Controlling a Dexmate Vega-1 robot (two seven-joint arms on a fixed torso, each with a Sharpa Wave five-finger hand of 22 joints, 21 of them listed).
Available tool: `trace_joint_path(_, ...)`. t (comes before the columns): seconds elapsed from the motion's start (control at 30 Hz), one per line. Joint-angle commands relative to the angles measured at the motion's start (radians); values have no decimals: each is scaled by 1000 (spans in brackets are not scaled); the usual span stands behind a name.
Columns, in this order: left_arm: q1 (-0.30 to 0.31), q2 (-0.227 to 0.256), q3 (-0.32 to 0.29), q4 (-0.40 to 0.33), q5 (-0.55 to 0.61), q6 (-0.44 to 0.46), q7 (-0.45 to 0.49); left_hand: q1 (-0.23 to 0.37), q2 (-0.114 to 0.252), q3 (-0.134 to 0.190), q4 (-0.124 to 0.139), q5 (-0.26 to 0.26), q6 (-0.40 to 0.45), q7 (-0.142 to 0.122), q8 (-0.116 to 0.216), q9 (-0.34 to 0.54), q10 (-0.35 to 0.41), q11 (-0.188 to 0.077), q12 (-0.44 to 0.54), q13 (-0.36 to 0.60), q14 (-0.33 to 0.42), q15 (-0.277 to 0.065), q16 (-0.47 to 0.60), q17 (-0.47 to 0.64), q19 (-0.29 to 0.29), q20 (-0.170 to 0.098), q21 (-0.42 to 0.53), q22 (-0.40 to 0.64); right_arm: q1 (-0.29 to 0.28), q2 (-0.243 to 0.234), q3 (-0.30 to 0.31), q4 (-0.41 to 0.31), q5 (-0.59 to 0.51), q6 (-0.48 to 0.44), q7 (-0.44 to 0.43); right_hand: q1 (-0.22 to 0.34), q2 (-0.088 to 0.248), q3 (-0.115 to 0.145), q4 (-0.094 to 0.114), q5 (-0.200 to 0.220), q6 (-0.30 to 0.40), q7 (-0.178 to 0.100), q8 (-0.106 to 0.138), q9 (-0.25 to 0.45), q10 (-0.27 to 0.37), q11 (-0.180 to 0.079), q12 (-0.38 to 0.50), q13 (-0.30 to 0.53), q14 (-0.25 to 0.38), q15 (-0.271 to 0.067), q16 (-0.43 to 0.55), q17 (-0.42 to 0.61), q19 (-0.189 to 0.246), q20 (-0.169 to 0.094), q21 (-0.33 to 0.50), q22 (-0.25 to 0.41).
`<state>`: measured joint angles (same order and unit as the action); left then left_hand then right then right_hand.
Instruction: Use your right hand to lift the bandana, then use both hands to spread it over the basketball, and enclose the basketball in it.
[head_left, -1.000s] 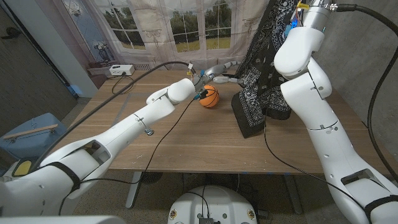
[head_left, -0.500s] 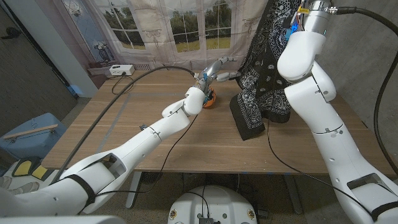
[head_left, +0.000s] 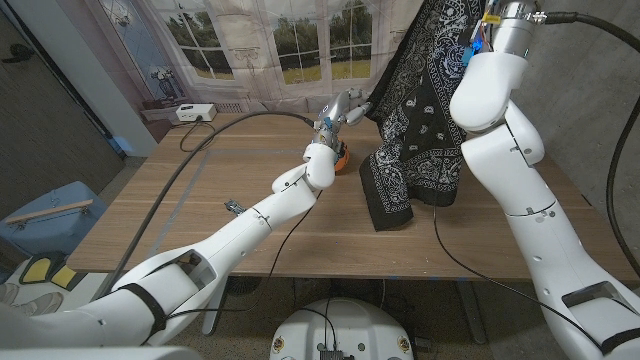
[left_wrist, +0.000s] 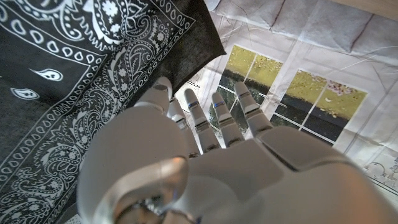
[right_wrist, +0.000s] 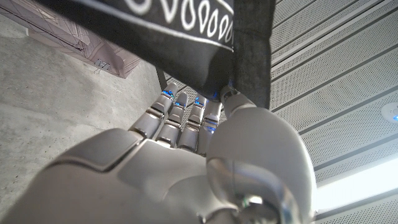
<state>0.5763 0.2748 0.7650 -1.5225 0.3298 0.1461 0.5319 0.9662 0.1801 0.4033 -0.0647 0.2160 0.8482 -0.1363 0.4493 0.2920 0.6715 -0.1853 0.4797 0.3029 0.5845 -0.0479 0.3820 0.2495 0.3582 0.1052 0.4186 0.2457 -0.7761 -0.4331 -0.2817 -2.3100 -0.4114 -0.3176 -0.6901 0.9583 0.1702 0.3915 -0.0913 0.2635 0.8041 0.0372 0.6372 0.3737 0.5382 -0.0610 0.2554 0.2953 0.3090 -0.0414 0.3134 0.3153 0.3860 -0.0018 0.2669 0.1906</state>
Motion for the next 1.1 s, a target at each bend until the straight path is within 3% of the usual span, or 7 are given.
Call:
trace_joint_path(0.03,-3,-20,-7,6,-38,-11,41,44,15,58,22,37,-22,25,110,78,199,4,125,108,273,-180,147,112,104,-30,128,72,-7,-5,10,11,-15,13,-6,-1,-1,6,4,8,52,-57,59,-1,20,-25,2,4,10,-119,-6,4,8,7,8,2)
trace_joint_path(0.13,-2,-16,-4,-16,-24,3,53,77,6,32,5,54,-38,39,138,133,192,9,180,218,325,-182,230,225,107,-41,211,142,-9,-3,15,10,-34,-2,-20,-1,-1,6,4,9,51,-56,61,-1,19,-25,2,4,9,-119,-6,6,8,7,8,3)
trace_joint_path(0.3,6,8,-1,-96,24,38,69,83,8,25,7,64,-49,41,147,156,184,4,195,259,317,-179,246,262,97,-44,239,168,-25,5,52,-1,-26,-35,-22,-1,0,5,4,9,50,-57,63,1,19,-26,1,5,10,-120,-6,8,9,7,9,3)
trace_joint_path(0.37,8,13,-1,-115,36,48,71,85,11,25,10,68,-53,39,152,166,177,2,200,276,310,-179,248,275,92,-44,249,177,-27,8,58,-2,-22,-40,-24,-2,0,5,4,10,50,-56,63,0,18,-26,0,6,9,-119,-7,8,8,7,9,3)
trace_joint_path(0.77,51,98,-40,-404,155,129,33,93,6,23,40,111,-86,31,204,271,145,-9,259,427,284,-182,250,369,65,-51,307,203,-65,23,150,5,45,-110,-37,-3,1,3,5,11,48,-57,65,-2,15,-24,-2,8,8,-120,-8,12,7,6,8,3)
trace_joint_path(1.1,97,120,-79,-565,224,161,12,92,2,22,53,131,-103,21,231,322,136,-14,286,495,280,-180,242,407,56,-55,332,207,-104,14,198,4,114,-90,-48,-2,1,3,3,12,45,-59,66,-2,13,-24,-4,9,9,-117,-8,14,5,7,8,3)
